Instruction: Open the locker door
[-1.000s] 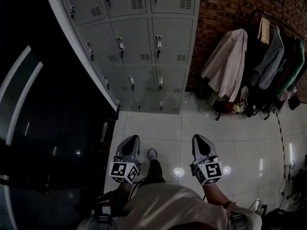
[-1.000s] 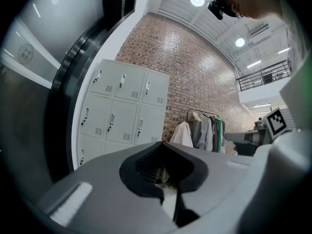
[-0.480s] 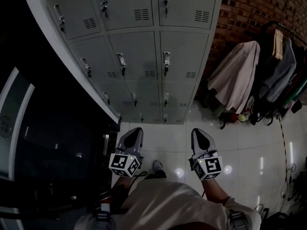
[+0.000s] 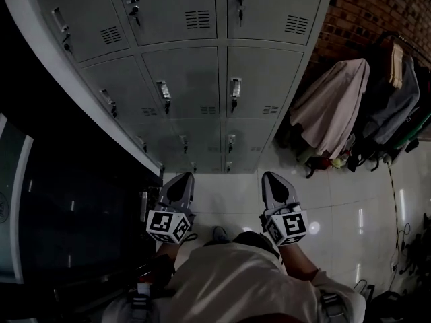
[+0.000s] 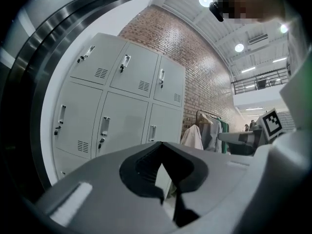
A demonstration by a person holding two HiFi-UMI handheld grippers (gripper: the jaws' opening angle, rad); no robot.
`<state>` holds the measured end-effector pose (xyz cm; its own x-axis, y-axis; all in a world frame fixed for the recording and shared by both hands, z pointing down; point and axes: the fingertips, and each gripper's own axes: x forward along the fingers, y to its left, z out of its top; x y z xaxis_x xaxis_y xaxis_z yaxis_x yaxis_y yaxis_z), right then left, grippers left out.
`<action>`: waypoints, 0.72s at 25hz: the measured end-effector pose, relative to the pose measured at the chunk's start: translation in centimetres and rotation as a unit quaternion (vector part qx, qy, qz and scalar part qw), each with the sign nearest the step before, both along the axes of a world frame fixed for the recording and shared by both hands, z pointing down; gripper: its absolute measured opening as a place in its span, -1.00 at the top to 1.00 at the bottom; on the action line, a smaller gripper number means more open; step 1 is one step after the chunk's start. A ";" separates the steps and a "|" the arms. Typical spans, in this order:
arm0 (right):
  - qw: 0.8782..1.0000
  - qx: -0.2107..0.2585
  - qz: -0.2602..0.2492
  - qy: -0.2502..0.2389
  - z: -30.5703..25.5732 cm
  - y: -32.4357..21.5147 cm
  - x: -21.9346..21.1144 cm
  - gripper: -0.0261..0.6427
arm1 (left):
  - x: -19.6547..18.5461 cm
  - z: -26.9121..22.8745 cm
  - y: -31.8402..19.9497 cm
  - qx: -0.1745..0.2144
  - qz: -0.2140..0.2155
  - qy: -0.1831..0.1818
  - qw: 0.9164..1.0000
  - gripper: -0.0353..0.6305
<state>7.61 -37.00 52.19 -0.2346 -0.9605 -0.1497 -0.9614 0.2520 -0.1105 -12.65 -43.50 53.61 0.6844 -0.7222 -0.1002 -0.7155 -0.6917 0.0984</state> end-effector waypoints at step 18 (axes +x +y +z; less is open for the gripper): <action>0.995 -0.056 -0.062 0.054 4.8 -15.6 0.9 0.50 | 2.4 -0.9 -3.6 0.003 -0.024 -0.008 1.000 0.74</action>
